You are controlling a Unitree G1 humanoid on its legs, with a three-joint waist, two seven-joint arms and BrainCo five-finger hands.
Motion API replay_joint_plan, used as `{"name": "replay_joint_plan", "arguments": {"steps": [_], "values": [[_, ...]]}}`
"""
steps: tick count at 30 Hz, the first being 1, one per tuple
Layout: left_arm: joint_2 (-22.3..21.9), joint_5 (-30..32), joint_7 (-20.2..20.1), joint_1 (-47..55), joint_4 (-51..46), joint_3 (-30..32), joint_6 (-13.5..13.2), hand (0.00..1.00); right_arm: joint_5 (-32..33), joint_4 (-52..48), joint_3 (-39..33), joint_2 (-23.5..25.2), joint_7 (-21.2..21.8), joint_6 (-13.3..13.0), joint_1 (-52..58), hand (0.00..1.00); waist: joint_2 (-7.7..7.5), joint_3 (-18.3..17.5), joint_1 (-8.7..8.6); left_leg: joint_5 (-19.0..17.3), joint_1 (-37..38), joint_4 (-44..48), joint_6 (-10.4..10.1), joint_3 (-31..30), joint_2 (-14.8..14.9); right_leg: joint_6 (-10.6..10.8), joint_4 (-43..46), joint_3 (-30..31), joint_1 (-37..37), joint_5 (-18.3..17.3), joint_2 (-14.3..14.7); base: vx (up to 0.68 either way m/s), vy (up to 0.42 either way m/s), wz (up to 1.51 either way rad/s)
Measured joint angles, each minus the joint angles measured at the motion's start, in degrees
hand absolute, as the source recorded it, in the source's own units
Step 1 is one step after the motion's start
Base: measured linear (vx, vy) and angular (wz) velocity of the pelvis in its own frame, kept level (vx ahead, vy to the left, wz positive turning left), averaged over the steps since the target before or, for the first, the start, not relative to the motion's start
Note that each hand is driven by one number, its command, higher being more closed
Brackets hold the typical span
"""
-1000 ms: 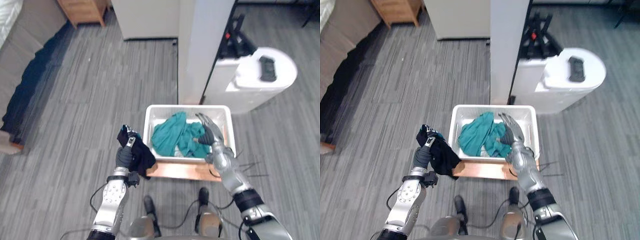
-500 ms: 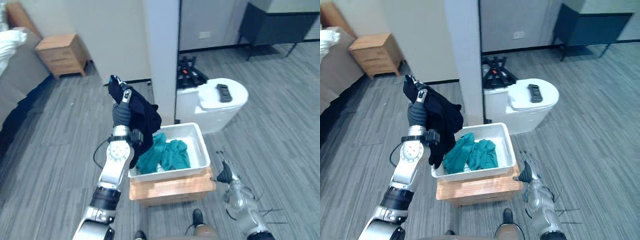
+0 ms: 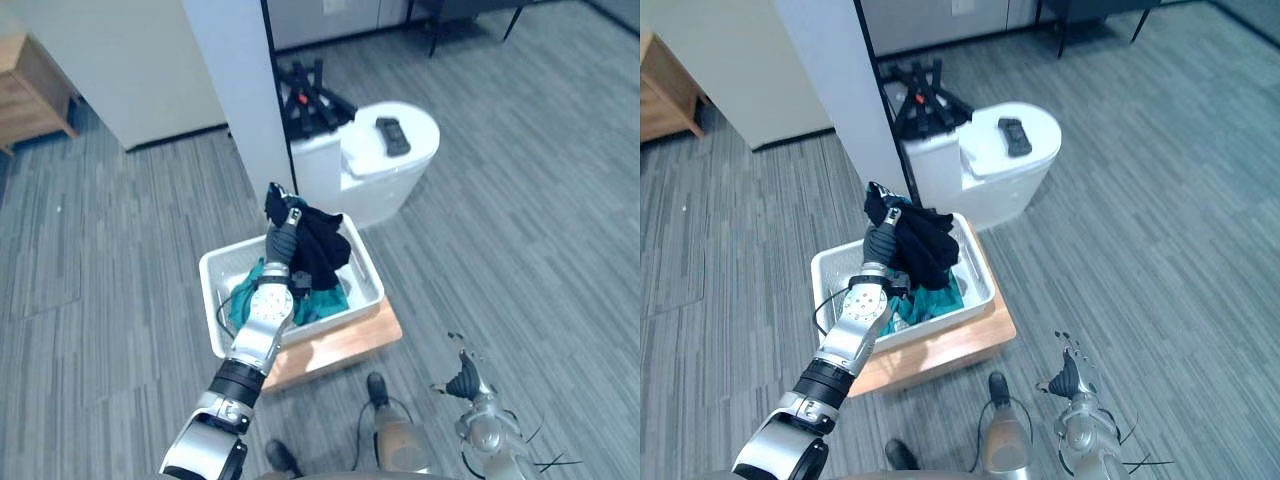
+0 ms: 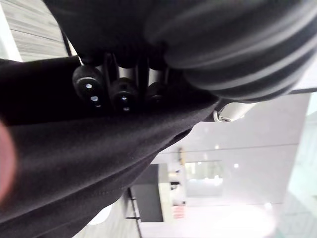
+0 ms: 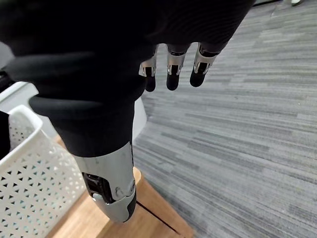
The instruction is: Tidy the bed and pick cloth on bed and put in laundry
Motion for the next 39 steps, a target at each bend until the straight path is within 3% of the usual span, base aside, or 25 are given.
{"name": "replay_joint_plan", "arguments": {"steps": [1,6,14,18,23,31,39], "values": [[-0.08,0.0,0.0,-0.01,0.74,0.05,0.25,0.0,0.0,0.41,0.06,0.25,-0.18,0.26,-0.53,0.0,-0.04,0.1,0.06,0.06,-0.51,0.01,0.09,-0.06,0.02,-0.01,-0.04,0.01,-0.38,0.05,0.0,0.04,0.012,0.12],[-0.62,0.28,0.15,-0.11,1.56,0.72,0.82,0.0,0.05,3.63,0.11,0.66,-1.7,0.96,-3.19,0.0,0.3,1.52,1.72,0.25,-0.96,0.31,0.29,-0.45,0.21,0.06,-0.06,-0.13,-0.52,0.29,0.07,0.07,0.009,0.03],[-0.04,1.24,2.4,0.29,2.17,6.79,1.41,0.0,3.63,7.91,-0.11,1.74,-1.57,0.82,-0.93,0.0,0.38,1.53,2.17,0.18,2.26,0.44,0.34,-4.09,0.94,0.72,-0.03,-3.79,5.37,-0.16,0.11,0.04,-0.002,0.27],[2.74,1.21,2.86,4.41,0.21,10.05,1.39,0.0,5.74,10.7,-2.63,1.83,-1.0,0.58,2.13,0.0,0.77,1.28,3.03,0.12,4.59,0.35,0.3,-6.41,1.25,-0.04,0.77,-6.5,9.54,-3.83,0.15,-0.03,-0.038,0.34],[5.04,1.19,2.57,11.92,-2.16,13.08,1.31,0.0,8.72,15.9,-7.81,1.8,0.77,0.83,3.4,0.0,1.75,-1.12,3.43,-0.01,5.94,0.02,0.12,-8.28,1.33,-0.14,1.96,-8.89,11.65,-5.94,0.21,-0.01,-0.023,0.21],[4.47,1.08,-1.26,22.84,-2.02,13.9,1.13,0.0,13.83,24.88,-13.43,3.71,2.3,0.97,3.33,0.0,0.76,-4.88,6.24,0.01,6.92,0.01,0.16,-11.35,1.36,-0.07,1.74,-11.96,14.87,-6.77,-0.05,0.03,-0.006,0.2],[0.21,-0.03,-3.97,31.91,18.29,26.35,2.94,0.0,19.4,32.43,-20.37,6.31,2.52,2.1,1.22,0.0,-0.12,-6.68,9.0,-0.34,8.54,-0.03,0.04,-11.77,1.4,-0.42,0.88,-12.64,17.21,-7.25,0.01,0.01,-0.001,0.04]]}}
